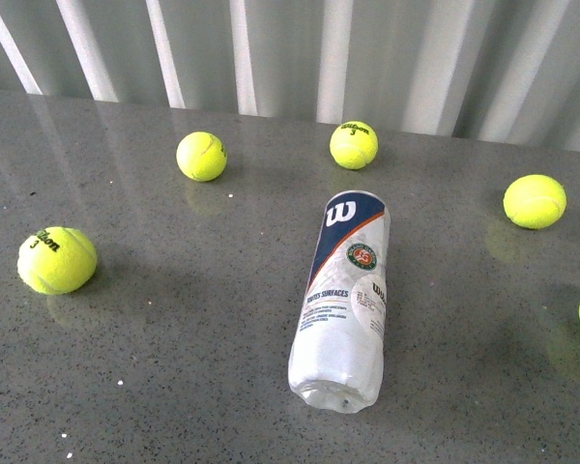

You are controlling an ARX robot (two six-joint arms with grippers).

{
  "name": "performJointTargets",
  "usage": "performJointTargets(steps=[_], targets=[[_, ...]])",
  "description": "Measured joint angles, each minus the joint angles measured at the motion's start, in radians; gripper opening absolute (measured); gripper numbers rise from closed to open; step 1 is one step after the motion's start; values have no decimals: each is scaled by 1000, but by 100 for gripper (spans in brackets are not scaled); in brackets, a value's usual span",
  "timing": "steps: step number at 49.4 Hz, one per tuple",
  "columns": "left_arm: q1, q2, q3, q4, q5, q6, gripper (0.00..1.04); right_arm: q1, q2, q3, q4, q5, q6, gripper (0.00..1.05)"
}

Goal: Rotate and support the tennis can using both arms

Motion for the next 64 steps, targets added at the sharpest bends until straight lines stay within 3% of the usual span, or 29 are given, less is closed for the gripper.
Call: performJointTargets(steps=[64], targets=[[0, 0, 0, 0, 0, 0, 98, 0, 0, 0, 0, 0, 0, 98]])
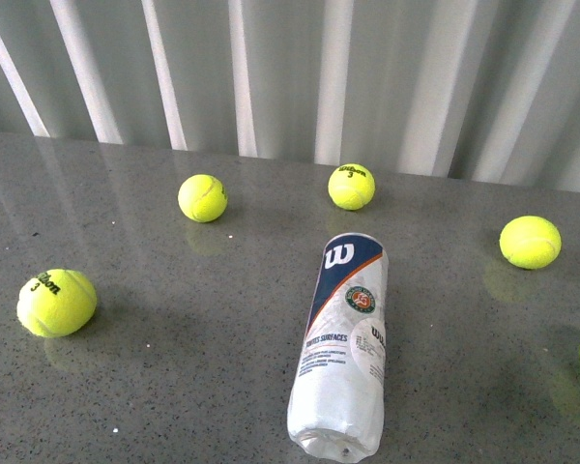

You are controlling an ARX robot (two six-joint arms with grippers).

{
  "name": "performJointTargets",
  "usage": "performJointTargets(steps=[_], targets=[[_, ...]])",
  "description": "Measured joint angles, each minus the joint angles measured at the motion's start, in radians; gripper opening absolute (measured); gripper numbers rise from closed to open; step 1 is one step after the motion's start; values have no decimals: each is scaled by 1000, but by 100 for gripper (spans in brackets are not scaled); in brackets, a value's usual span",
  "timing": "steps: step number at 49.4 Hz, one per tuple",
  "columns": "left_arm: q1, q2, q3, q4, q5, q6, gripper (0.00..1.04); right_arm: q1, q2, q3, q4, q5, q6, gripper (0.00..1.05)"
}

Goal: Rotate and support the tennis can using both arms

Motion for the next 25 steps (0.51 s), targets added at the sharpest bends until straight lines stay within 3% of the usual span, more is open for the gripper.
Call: performJointTargets(steps=[5, 14, 20, 25], targets=[[0, 0, 0, 0, 0, 0, 98, -8, 71, 42, -61, 32, -56, 98], [0, 0, 0, 0, 0, 0, 98, -163, 467, 271, 203, -175, -62, 98], [0, 0, 0, 0, 0, 0, 98, -158, 714, 436, 252, -223, -26, 98], [0, 0, 0, 0, 0, 0, 98, -113, 1051, 679, 162, -253, 53, 98]])
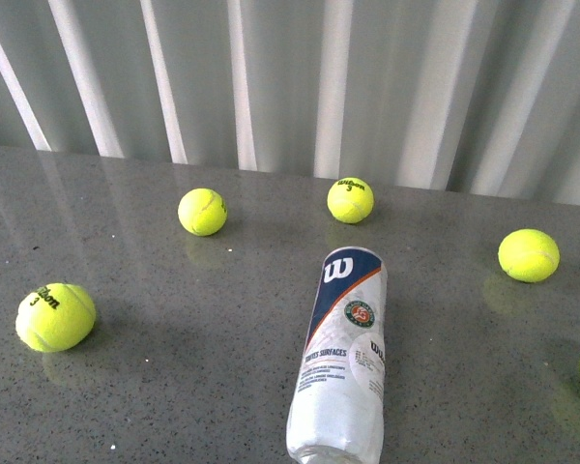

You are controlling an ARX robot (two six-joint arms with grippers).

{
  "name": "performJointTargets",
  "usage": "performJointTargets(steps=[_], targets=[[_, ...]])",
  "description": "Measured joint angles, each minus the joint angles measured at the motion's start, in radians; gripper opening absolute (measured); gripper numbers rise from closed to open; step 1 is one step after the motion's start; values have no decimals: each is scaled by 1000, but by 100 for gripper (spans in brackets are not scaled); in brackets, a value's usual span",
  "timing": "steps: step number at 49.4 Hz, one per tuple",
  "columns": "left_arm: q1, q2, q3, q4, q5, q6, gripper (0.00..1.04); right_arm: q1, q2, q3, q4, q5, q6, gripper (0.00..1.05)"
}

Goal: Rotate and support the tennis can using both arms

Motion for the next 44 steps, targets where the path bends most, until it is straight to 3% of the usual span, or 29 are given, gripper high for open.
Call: performJointTargets(steps=[13, 20, 29, 44], targets=[[0, 0, 0, 0, 0, 0, 98, 146, 545, 471, -428, -81, 146, 98], [0, 0, 0, 0, 0, 0, 98, 270, 723, 541, -589, -39, 146, 98], [0, 0, 0, 0, 0, 0, 98, 396, 800, 494, -550, 16, 162, 98], [0, 0, 0, 0, 0, 0, 98, 451, 892, 492, -510, 10, 217, 98]])
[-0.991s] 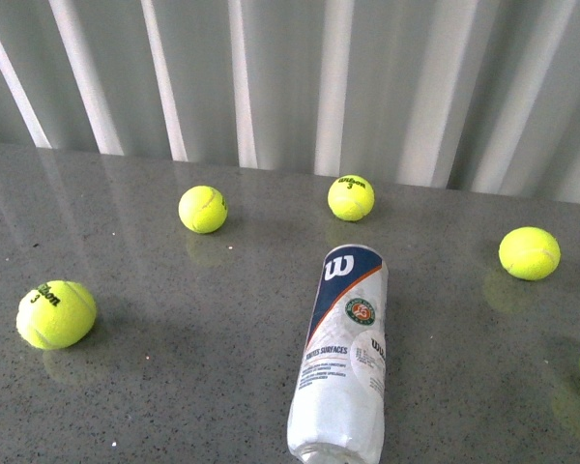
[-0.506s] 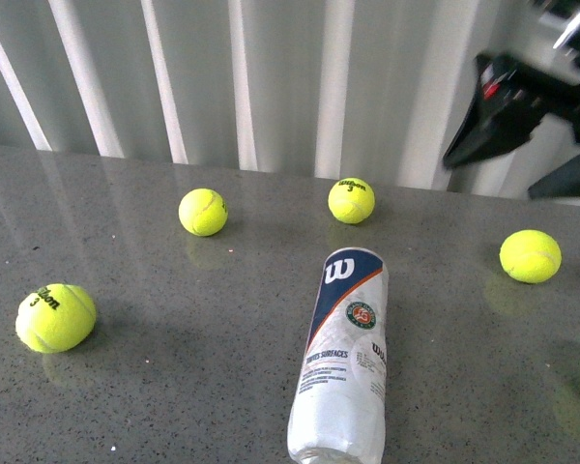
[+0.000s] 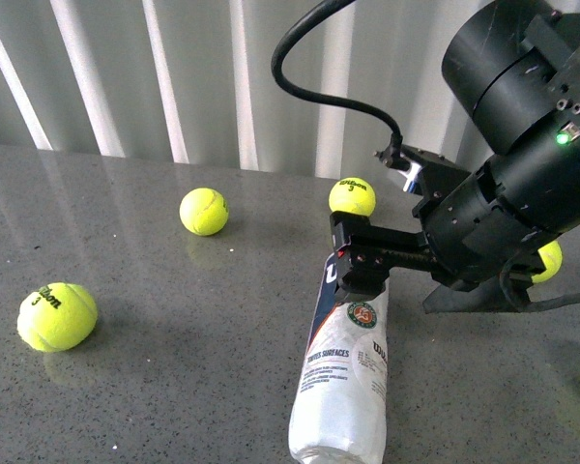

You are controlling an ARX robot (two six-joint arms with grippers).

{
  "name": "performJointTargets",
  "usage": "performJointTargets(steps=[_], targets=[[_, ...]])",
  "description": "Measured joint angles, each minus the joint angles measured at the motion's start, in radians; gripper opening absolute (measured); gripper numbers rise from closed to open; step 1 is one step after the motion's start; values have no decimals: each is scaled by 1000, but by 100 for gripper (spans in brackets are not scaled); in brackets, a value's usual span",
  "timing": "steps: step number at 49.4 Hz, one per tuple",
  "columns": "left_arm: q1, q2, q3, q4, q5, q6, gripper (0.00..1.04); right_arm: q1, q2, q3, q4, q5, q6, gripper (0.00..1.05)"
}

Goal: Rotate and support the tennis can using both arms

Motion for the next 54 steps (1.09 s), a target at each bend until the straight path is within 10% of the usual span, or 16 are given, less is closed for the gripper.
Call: performJointTargets(steps=[33, 54], targets=[[0, 0, 0, 0, 0, 0, 98, 54, 180, 57, 88, 10, 64, 98], [0, 0, 0, 0, 0, 0, 98, 62, 188, 69, 106, 35, 61, 44]])
